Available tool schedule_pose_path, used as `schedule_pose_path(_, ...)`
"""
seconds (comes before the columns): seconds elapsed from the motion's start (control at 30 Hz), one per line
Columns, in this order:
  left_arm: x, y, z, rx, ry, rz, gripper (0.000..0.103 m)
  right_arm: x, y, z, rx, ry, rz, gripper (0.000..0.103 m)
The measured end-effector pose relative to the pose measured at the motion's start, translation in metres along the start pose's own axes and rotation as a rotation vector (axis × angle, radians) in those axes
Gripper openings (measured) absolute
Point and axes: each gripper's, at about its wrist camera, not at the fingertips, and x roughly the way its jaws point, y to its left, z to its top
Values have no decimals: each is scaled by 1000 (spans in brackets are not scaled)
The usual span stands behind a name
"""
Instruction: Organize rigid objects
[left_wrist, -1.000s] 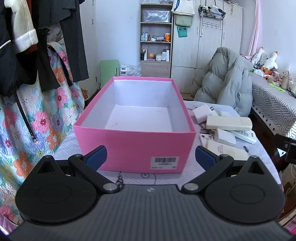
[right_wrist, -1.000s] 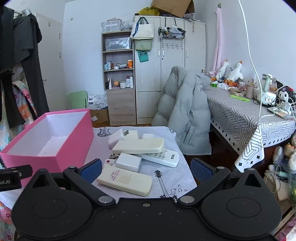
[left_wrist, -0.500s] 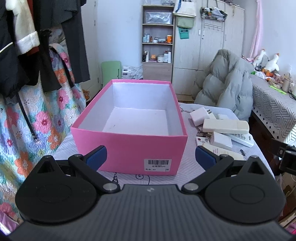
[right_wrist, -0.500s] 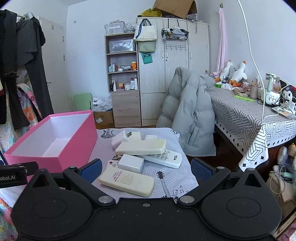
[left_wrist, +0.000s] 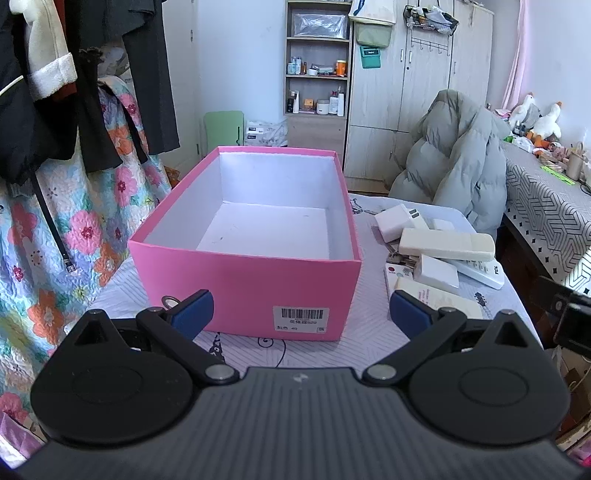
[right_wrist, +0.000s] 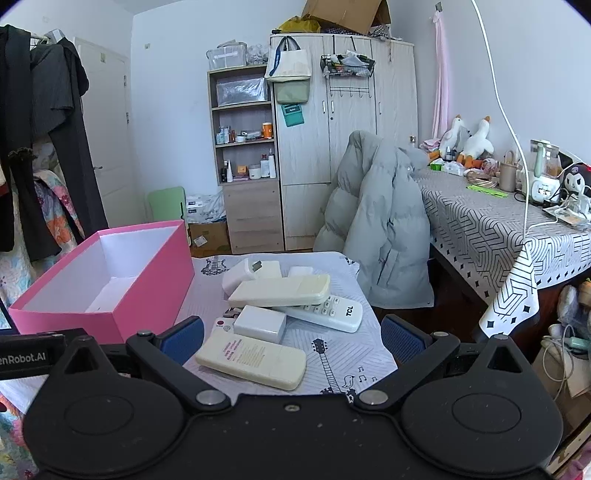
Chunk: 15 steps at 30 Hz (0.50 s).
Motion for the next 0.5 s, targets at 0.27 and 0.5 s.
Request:
schedule_pose_path(0.27,3,-5,-1,-3,9,2,103,-1,-5,0,1,-15,4,103)
schedule_pose_path(0.5,5,-6,-2,-7,9,7,103,0,-8,-2,-1,-25,24,103)
